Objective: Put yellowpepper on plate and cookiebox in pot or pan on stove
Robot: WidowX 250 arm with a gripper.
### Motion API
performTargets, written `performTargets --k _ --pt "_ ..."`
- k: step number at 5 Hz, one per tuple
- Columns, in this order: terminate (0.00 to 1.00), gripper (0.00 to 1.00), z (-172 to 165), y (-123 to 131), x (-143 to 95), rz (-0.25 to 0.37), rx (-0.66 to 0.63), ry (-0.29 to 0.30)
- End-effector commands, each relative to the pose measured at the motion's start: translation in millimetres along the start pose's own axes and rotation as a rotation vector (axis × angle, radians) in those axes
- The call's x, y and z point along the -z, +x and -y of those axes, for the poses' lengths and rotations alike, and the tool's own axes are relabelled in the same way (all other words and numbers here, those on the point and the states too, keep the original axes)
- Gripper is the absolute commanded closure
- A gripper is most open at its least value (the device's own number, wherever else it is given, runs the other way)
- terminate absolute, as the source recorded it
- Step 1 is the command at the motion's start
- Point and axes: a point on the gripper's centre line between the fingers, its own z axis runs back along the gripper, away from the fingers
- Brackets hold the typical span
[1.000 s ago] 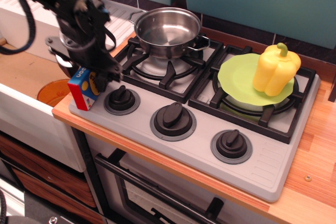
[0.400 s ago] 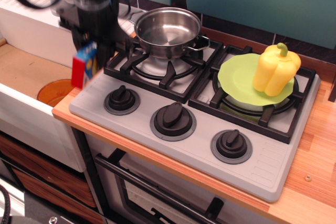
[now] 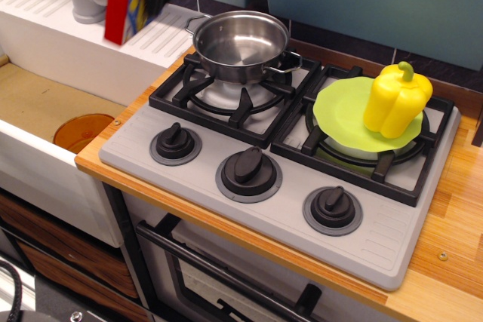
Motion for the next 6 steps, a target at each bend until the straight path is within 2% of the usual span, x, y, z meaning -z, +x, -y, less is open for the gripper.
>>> performTargets --k 1,3,4,5,6 --pt "0.0 1.0 32.1 32.5 -16.1 0.051 -0.039 -0.003" --pt "0.0 1.0 66.4 51.2 -9.5 0.081 -0.085 -0.062" --pt "0.0 1.0 72.3 60.2 -0.3 0.128 -0.073 -0.095" --pt "0.0 0.0 69.3 66.1 7.5 0.163 -0.047 -0.099" --pt "0.0 0.0 59.6 71.4 17.0 0.179 -0.018 -0.126"
